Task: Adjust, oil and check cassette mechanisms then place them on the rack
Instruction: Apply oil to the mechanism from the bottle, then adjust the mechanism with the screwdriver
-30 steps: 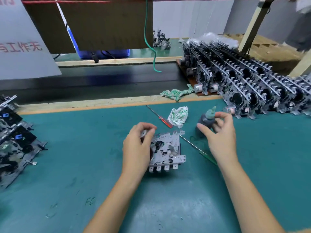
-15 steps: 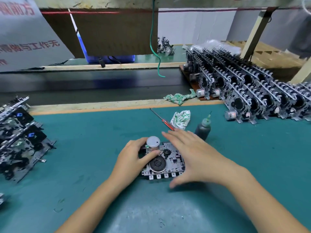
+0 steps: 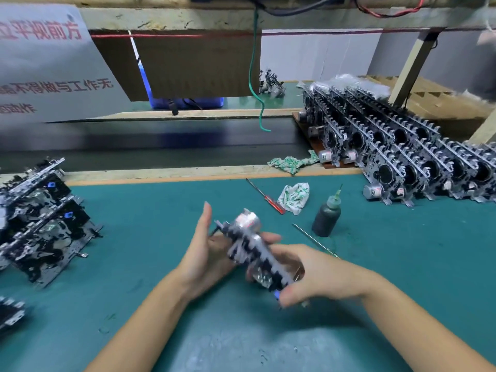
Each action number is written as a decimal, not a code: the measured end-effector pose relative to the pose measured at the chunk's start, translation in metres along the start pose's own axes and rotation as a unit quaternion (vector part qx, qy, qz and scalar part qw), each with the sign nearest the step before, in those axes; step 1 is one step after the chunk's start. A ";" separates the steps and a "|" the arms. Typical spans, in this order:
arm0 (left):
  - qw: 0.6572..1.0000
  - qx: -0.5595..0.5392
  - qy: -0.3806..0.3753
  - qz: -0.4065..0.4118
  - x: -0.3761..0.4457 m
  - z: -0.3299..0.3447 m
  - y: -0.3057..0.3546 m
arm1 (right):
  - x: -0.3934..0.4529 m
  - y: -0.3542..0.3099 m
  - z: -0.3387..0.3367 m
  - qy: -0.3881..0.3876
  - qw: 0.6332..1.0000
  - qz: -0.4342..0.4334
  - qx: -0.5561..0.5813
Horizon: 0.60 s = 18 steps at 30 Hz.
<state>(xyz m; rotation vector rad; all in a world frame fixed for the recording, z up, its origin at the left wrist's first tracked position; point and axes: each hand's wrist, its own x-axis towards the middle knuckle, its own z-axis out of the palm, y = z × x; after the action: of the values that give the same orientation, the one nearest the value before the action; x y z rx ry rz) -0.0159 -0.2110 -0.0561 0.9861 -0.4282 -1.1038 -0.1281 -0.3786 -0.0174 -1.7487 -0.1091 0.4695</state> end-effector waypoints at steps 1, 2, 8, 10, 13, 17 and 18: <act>0.998 -0.051 -0.027 -0.023 0.000 0.005 -0.004 | 0.001 0.001 0.009 -0.029 0.994 -0.013 0.104; 0.995 -0.091 -0.035 -0.032 0.000 0.010 -0.006 | 0.004 0.005 0.016 -0.048 0.984 -0.023 0.173; 0.967 -0.211 -0.136 0.047 -0.004 0.021 -0.009 | 0.000 0.010 0.015 0.158 0.983 -0.062 0.068; 0.967 -0.210 -0.135 0.046 -0.003 0.016 -0.011 | -0.006 0.015 0.007 0.303 0.949 -0.077 -0.034; 0.969 -0.220 -0.107 0.027 -0.001 0.010 -0.019 | -0.015 0.031 -0.006 0.497 0.786 -0.057 -0.362; 0.977 -0.212 -0.032 -0.003 0.004 0.005 -0.028 | -0.015 0.047 -0.012 0.446 0.710 0.094 -0.537; 0.978 -0.206 -0.017 -0.012 0.005 0.004 -0.029 | -0.014 0.048 -0.011 0.419 0.709 0.127 -0.553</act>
<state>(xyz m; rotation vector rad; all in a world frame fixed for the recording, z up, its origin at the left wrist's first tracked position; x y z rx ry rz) -0.0324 -0.2206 -0.0792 0.6081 -0.2019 -1.1747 -0.1450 -0.4047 -0.0585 -3.0273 0.6483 -0.3798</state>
